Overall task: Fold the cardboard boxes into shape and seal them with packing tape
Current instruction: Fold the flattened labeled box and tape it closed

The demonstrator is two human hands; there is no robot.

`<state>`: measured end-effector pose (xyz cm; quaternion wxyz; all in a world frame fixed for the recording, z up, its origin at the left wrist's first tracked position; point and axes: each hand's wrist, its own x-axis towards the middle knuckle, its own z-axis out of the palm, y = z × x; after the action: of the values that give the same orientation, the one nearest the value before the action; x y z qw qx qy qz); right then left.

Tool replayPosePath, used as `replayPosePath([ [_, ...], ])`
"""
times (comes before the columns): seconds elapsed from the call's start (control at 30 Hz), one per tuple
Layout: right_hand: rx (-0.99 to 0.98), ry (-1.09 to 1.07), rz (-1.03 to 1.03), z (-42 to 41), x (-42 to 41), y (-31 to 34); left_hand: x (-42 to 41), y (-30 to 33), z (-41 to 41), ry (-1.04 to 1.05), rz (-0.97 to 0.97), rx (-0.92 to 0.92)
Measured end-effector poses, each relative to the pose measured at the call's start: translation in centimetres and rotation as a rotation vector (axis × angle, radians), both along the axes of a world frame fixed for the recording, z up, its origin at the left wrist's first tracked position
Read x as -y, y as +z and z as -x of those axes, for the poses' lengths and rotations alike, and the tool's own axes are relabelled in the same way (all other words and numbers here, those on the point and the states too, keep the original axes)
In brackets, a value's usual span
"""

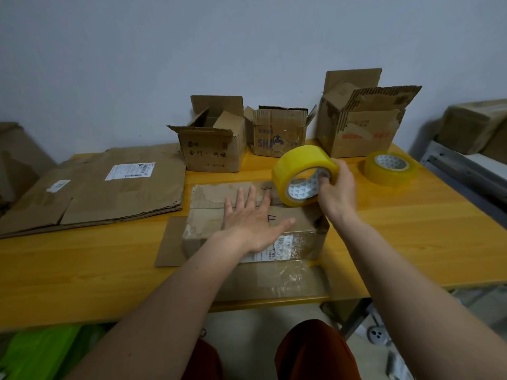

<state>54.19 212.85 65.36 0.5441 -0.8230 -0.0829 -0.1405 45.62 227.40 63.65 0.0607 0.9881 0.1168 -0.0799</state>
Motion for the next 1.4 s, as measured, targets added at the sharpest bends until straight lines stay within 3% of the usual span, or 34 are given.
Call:
replayPosePath([
  [0.2, 0.077, -0.141, 0.208, -1.2, 3.9, 1.4, -0.2, -0.2, 0.1, -0.012, 0.001, -0.005],
  [0.33, 0.088, -0.135, 0.222, -1.2, 4.6, 0.8, -0.1, -0.2, 0.0, -0.021, 0.018, -0.021],
  [0.5, -0.137, 0.036, -0.223, -1.2, 4.6, -0.1, 1.1, 0.5, -0.8, -0.054, 0.043, -0.005],
  [0.63, -0.226, 0.047, -0.337, -0.8, 3.7, -1.4, 4.8, 0.5, -1.7, -0.006, 0.035, 0.053],
  [0.77, -0.164, 0.053, -0.273, -1.0, 3.8, -1.0, 6.8, 0.1, -2.6, 0.07, -0.051, 0.022],
  [0.93, -0.093, 0.048, -0.153, -1.7, 5.9, -0.4, 6.6, -0.7, -3.0, 0.023, -0.086, 0.068],
  [1.17, -0.187, -0.072, -0.223, -2.0, 9.2, -2.6, 6.4, -0.8, -3.4, -0.065, -0.096, 0.075],
  [1.4, -0.213, -0.109, -0.102, -0.3, 10.7, -4.3, 5.6, 0.0, -3.2, -0.196, -0.054, 0.03],
])
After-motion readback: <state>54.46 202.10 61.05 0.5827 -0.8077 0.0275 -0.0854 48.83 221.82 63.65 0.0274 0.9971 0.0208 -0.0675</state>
